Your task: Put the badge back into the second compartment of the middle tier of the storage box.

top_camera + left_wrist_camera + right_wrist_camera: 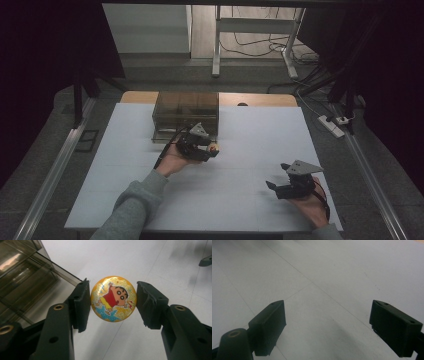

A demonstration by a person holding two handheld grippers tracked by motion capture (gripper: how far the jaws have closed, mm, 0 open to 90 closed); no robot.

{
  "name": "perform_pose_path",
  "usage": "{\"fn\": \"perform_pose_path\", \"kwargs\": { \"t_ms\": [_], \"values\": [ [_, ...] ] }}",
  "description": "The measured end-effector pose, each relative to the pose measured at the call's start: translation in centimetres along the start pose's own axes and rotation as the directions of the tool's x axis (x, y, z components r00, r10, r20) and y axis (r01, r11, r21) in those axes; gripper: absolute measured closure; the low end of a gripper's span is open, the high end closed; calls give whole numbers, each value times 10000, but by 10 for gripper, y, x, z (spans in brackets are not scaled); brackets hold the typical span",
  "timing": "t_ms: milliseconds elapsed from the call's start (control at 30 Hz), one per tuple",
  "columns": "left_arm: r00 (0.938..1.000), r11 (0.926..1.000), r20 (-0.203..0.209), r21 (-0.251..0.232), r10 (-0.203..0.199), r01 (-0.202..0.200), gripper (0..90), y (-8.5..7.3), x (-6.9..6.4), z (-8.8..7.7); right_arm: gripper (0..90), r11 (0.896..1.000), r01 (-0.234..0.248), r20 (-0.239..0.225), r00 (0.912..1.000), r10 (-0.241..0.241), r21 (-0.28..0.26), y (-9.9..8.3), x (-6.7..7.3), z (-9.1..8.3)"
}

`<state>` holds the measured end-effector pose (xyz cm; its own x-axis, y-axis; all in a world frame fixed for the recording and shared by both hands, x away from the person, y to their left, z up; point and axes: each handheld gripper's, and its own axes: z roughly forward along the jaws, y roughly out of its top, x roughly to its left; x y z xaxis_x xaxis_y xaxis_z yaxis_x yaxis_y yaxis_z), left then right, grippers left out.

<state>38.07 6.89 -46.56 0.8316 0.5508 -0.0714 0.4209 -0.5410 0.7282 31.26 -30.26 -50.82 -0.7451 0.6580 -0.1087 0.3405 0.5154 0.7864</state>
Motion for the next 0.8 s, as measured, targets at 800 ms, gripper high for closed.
{"fn": "perform_pose_path", "kwargs": {
  "t_ms": [800],
  "values": [
    [9970, 9977, -498, -347, -590, 574, 465, -8, 24, -18, 130, 9999, -82, -65, 9999, 81, -152, 1, 0, -1]
  ]
}}
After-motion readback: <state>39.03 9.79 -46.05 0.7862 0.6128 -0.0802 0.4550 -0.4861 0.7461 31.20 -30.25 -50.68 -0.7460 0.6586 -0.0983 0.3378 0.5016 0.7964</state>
